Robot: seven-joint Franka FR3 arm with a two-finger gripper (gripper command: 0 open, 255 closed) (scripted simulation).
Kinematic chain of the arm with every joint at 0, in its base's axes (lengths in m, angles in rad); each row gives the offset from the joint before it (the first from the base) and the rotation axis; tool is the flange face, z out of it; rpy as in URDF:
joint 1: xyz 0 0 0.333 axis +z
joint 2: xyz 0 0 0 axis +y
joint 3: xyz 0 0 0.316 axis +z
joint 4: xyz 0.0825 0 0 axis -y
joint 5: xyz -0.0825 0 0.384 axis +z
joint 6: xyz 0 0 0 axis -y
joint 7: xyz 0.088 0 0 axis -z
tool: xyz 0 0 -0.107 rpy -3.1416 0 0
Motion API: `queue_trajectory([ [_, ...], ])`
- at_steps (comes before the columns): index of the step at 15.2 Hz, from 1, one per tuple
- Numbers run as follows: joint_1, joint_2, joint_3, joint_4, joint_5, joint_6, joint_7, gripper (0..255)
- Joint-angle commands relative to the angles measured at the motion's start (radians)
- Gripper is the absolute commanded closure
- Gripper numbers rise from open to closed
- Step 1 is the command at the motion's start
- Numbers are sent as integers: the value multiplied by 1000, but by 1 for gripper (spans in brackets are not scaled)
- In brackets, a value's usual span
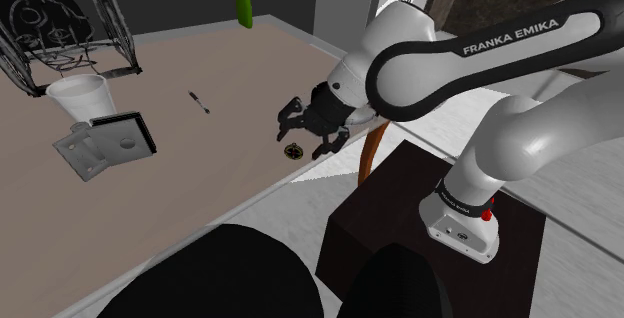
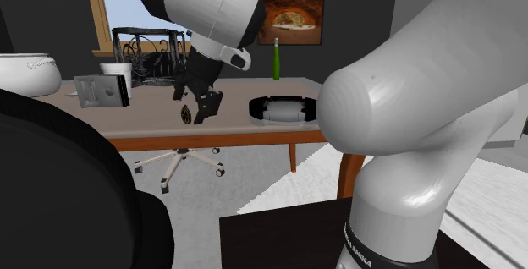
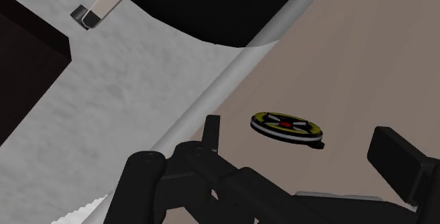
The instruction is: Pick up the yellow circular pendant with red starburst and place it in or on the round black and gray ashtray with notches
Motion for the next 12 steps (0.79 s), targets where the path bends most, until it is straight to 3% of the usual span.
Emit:
queue_trajectory([
  [1, 0, 17, 7, 0, 10, 19, -9, 0],
  [7, 0, 17, 7, 0, 10, 19, -9, 0],
  [8, 0, 17, 7, 0, 10, 19, -9, 255],
  [12, 0, 17, 7, 0, 10, 19, -9, 255],
])
